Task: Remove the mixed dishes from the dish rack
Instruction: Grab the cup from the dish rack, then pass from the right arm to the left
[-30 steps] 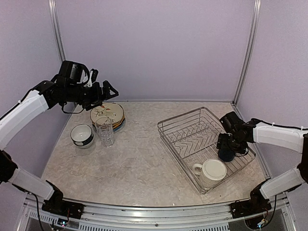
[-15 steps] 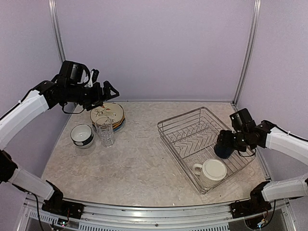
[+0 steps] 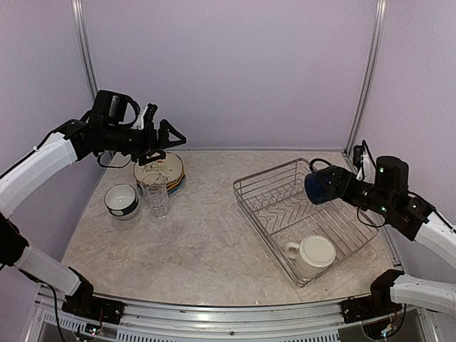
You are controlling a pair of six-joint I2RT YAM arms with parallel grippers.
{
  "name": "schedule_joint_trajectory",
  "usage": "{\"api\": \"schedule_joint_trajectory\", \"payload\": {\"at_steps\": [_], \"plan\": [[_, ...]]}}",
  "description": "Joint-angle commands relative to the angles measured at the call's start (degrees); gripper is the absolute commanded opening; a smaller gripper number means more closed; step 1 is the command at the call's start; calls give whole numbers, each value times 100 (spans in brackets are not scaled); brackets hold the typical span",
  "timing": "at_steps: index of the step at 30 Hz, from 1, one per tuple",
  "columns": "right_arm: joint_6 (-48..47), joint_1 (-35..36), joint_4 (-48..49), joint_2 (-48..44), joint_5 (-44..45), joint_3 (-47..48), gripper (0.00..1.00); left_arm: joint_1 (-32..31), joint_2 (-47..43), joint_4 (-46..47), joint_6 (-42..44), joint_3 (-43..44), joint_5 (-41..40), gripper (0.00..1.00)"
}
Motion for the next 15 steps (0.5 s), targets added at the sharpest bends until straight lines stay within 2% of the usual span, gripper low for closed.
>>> {"api": "schedule_joint_trajectory", "payload": {"at_steps": [1,4,9,15], "plan": [[484,-51,2405,354,-1422,40,19,4,125,659,-109,-123,1312,99],[833,69,3372,843,-1891,68,18,-21,200,1062,-224,-226,2092,99],[1151,552,4521,1657,-1942,269,18,-178,353,1827,-545,-486,3018,98],[1341,1114,5460,2858,-1875,868,18,-385,336,2639,-706,-931,3215,94]]}}
